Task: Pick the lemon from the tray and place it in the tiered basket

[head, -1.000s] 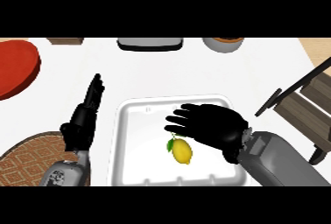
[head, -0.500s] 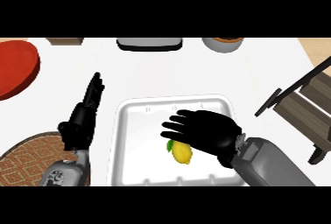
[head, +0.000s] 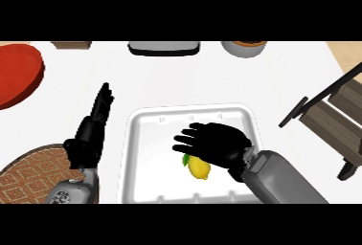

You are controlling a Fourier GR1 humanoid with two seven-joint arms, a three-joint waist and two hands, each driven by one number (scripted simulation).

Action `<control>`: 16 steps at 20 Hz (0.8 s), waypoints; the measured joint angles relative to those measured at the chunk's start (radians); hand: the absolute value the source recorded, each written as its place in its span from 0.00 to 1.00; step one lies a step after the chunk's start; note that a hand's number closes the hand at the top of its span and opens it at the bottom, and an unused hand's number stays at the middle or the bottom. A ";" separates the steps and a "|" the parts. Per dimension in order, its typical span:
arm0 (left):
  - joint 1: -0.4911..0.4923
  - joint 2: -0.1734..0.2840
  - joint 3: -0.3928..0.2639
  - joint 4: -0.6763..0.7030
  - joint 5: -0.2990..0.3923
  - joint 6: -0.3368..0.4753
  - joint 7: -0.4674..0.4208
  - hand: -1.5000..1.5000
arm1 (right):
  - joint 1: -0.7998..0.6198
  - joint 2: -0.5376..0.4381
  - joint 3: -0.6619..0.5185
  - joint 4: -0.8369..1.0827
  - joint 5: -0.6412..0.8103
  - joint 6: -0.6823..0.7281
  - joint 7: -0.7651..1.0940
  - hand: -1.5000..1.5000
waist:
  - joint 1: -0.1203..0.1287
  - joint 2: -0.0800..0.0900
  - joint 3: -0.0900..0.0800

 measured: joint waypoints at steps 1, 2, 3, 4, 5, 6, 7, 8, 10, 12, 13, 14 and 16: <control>-0.002 0.000 0.002 -0.003 -0.001 -0.004 0.003 0.50 | -0.004 0.009 0.000 0.018 0.012 -0.005 -0.004 0.00 | 0.000 0.000 0.000; -0.004 -0.001 0.006 -0.002 -0.003 -0.005 -0.001 0.50 | 0.004 0.010 0.000 0.021 0.022 -0.010 -0.011 0.00 | 0.000 0.000 0.000; 0.009 0.003 0.013 -0.006 0.004 -0.015 -0.010 0.50 | 0.005 0.012 -0.003 0.022 0.030 -0.011 -0.016 0.00 | 0.000 0.000 0.000; -0.006 0.005 0.023 0.005 0.005 -0.019 -0.011 0.50 | 0.010 0.020 0.002 0.032 0.041 -0.019 -0.019 0.00 | -0.001 0.000 0.000; -0.018 -0.006 0.017 0.016 -0.006 -0.009 -0.010 0.50 | -0.003 0.033 -0.007 0.034 0.043 -0.007 -0.013 0.00 | -0.001 0.000 0.000; -0.017 -0.007 0.019 0.012 -0.006 -0.011 -0.005 0.50 | 0.008 0.048 -0.001 0.047 0.053 -0.019 -0.008 0.00 | -0.001 0.000 0.000; -0.022 -0.004 0.028 0.030 -0.002 -0.017 -0.020 0.50 | 0.011 0.041 -0.007 0.062 0.057 -0.029 -0.024 0.00 | -0.001 0.000 0.000; -0.021 -0.008 0.025 0.032 -0.007 -0.015 -0.020 0.50 | -0.004 0.060 -0.007 0.080 0.063 -0.016 -0.017 0.00 | -0.001 0.001 0.000; -0.018 -0.024 0.014 0.051 -0.023 0.001 -0.041 0.50 | -0.004 0.080 -0.011 0.115 0.077 -0.042 -0.025 0.00 | 0.000 0.001 0.000; -0.017 -0.019 0.029 0.061 -0.011 -0.015 -0.052 0.50 | -0.002 0.097 -0.013 0.119 0.091 -0.036 -0.029 0.00 | -0.001 0.001 0.000; -0.026 -0.021 0.031 0.062 -0.012 -0.016 -0.045 0.50 | 0.002 0.100 -0.013 0.121 0.100 -0.038 -0.035 0.00 | -0.001 0.000 0.000; -0.026 -0.015 0.041 0.059 -0.007 -0.024 -0.045 0.50 | 0.012 0.105 -0.009 0.114 0.107 -0.035 -0.033 0.00 | -0.002 0.000 0.000; -0.028 -0.017 0.036 0.036 -0.014 -0.024 -0.012 0.50 | 0.035 0.119 0.001 0.101 0.120 -0.029 -0.022 0.00 | -0.002 0.000 0.000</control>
